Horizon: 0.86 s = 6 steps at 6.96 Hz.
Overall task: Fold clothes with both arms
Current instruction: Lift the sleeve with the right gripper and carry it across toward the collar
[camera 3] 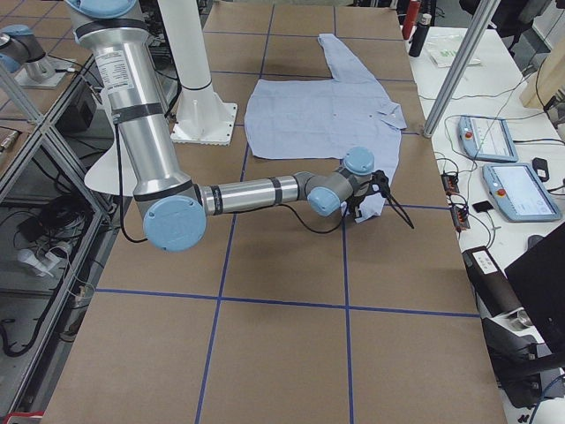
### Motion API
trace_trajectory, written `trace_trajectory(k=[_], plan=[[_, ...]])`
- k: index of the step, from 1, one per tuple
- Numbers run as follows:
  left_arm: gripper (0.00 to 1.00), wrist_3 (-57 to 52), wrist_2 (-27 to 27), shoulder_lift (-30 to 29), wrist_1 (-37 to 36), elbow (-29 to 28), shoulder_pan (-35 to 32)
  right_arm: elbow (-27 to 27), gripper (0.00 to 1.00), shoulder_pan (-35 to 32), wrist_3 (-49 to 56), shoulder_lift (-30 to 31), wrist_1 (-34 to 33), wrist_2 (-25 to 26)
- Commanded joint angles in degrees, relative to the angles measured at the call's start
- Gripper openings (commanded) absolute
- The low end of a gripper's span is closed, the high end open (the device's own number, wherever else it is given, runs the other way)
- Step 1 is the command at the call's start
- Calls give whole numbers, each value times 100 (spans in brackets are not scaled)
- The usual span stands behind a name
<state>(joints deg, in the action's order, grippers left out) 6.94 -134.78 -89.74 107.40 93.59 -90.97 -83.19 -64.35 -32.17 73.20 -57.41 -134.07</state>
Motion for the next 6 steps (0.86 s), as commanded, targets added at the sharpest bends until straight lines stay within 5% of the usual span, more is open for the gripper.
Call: trace_trajectory(k=[1,6], plan=[[100,9,-4,0,0,-7,0,-390,0,-25,-17,-628,2,-294],[100,9,5,-17,-17,-121,0,370,0,684,-694,-3008,-16,115]])
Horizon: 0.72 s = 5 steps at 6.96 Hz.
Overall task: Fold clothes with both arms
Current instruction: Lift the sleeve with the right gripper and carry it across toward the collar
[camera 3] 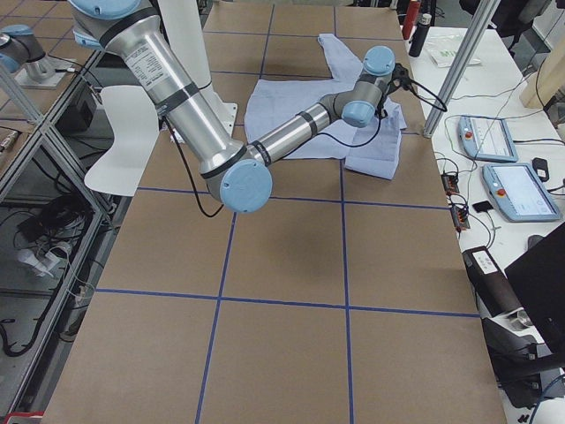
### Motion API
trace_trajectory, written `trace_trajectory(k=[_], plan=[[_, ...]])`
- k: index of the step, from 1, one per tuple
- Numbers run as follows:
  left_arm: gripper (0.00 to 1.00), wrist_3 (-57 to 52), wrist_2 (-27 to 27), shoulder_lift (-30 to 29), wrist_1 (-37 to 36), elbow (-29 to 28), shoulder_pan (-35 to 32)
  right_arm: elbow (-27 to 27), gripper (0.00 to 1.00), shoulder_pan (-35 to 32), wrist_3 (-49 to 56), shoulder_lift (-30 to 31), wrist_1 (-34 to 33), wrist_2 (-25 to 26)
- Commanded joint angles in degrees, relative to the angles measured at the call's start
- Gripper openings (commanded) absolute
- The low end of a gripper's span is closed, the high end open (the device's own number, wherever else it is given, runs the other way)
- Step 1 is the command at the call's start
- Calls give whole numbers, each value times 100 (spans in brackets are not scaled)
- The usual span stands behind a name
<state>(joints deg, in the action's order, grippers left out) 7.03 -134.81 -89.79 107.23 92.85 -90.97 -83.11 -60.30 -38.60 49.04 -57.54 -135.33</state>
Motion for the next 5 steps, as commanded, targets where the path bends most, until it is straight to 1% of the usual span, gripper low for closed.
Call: trace_trajectory(k=[1,2,4,5], plan=[[100,-17,7,-39,0,-109,0,757,0,691,-51,-1024,6,818],[100,-18,-2,-39,8,-144,0,1118,0,1069,-51,-1428,6,1346],[100,-9,-2,-39,0,-162,0,1803,0,1457,-33,-1887,15,1911],[100,-9,-2,-39,8,-197,0,2181,0,1738,-33,-2089,15,2409]])
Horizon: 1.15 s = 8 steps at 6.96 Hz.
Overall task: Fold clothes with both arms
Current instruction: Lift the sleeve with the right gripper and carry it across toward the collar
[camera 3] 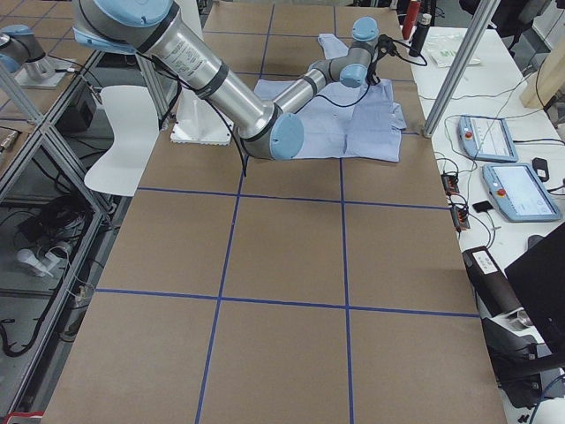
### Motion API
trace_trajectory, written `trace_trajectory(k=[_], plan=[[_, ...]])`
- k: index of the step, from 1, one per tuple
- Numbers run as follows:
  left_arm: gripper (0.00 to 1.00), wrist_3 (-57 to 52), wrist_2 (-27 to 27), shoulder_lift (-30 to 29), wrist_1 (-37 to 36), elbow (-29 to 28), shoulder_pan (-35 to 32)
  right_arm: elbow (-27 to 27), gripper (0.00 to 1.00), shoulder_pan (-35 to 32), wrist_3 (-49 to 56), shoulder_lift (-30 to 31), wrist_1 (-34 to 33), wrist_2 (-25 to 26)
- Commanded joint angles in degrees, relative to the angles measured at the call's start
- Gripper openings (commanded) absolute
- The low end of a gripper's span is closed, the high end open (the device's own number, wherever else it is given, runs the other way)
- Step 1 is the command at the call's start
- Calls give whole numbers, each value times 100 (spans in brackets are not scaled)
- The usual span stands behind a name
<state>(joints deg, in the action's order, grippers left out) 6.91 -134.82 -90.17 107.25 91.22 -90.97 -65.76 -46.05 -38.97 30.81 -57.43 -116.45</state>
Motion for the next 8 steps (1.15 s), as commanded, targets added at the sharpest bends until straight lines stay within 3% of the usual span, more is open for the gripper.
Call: trace_trajectory(k=[1,3,5,6,7,8], plan=[[100,3,0,0,6,-43,0,667,0,455,4,-364,12,718],[100,20,0,0,6,-25,0,1212,0,754,4,-767,21,1236],[100,29,0,-70,-2,-34,0,1302,5,1044,4,-805,21,1745],[100,29,8,-79,-2,-34,0,1337,55,1150,-5,-814,21,1931],[100,47,8,-106,-2,-43,0,1338,97,1203,-48,-866,21,2037],[100,64,8,-123,-2,-51,0,1346,98,1247,-336,-953,12,2055]])
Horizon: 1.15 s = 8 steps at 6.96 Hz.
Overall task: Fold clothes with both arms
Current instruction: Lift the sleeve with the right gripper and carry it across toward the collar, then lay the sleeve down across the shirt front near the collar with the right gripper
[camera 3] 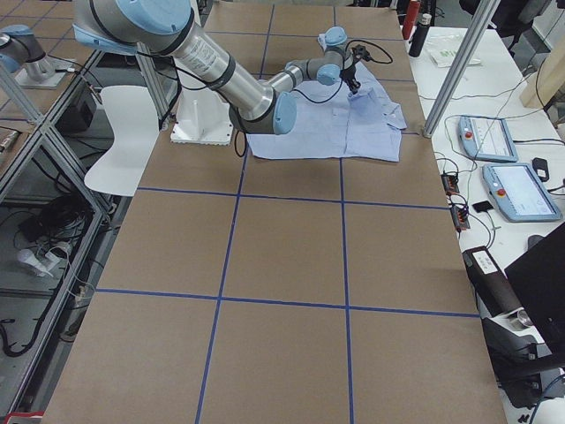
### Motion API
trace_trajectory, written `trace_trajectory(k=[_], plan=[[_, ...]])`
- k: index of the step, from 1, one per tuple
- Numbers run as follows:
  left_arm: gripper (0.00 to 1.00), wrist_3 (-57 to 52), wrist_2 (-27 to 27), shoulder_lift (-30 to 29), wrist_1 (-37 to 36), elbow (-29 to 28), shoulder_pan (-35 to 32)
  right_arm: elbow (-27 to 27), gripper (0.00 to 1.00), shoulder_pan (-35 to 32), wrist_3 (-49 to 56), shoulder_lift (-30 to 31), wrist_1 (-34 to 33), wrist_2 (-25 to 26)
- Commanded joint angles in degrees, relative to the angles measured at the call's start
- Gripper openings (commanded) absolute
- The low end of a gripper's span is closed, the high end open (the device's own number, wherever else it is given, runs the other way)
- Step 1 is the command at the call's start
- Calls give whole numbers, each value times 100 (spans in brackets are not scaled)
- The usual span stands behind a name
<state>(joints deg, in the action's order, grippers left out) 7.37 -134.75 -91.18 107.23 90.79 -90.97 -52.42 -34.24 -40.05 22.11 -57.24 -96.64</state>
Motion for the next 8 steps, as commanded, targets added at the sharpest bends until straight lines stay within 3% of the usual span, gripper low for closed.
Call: trace_trajectory(k=[1,3,5,6,8], plan=[[100,19,1,-84,0,-69,0,21,98,66,-249,-101,-16,84],[100,27,1,-137,8,-140,0,135,98,66,-249,-84,-16,84],[100,19,1,-164,8,-149,0,642,98,101,-249,-127,315,653],[100,19,1,-164,8,-158,0,1176,98,215,-362,-189,1006,1265],[100,19,1,-181,8,-158,0,1365,97,294,-1210,-268,1065,1280]])
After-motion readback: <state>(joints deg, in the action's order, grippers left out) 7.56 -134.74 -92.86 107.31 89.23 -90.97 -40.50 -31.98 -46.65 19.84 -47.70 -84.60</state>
